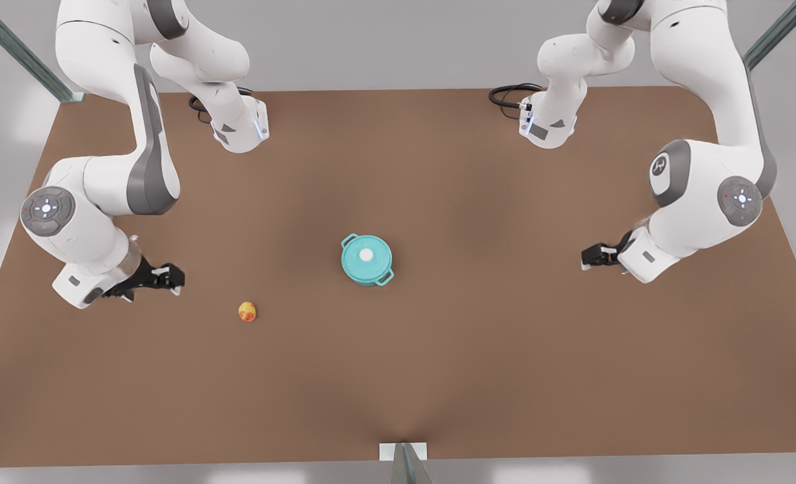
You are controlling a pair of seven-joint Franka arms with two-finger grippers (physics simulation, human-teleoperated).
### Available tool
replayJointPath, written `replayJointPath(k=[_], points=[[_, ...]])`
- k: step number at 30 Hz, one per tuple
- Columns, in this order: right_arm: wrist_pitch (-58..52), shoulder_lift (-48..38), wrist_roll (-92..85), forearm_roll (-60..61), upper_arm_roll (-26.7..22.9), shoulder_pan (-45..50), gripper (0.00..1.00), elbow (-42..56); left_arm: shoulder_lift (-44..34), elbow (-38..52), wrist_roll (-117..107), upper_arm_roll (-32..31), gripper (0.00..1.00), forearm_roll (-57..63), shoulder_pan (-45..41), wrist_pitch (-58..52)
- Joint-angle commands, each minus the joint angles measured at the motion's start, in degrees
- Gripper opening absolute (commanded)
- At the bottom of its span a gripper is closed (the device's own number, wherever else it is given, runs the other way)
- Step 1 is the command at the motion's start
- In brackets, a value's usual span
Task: Open the pot lid and put the potato into the pot
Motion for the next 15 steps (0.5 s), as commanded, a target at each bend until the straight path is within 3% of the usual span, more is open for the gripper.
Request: replayJointPath(k=[1,5,7,9,13,15], points=[[3.09,-0.06,-2.88,0.01,0.01,0.0,1.0,0.03,0.21,0.02,-0.25,-0.14,1.0,-0.12,-0.38,3.14],[3.0,0.2,-2.71,-1.75,0.27,7.28,1.0,0.03,4.16,2.57,-12.0,-1.01,1.0,0.93,-9.59,4.28],[1.33,0.11,-2.8,-1.57,1.58,10.01,1.0,-0.06,7.41,3.96,-28.43,-1.1,1.0,3.3,-22.77,4.28],[0.54,0.11,-2.88,-1.31,1.85,13.53,1.0,-0.06,15.32,11.79,-48.84,-1.1,1.0,6.29,-32.89,4.19],[0.01,2.31,-7.63,-1.14,1.68,13.09,1.0,-0.15,28.68,26.55,-58.52,-0.66,1.0,11.39,-40.37,4.72],[0.36,4.76,-7.63,-1.31,1.5,12.4,1.0,-0.15,31.94,28.41,-60.89,-0.31,1.0,13.77,-41.78,7.53]])
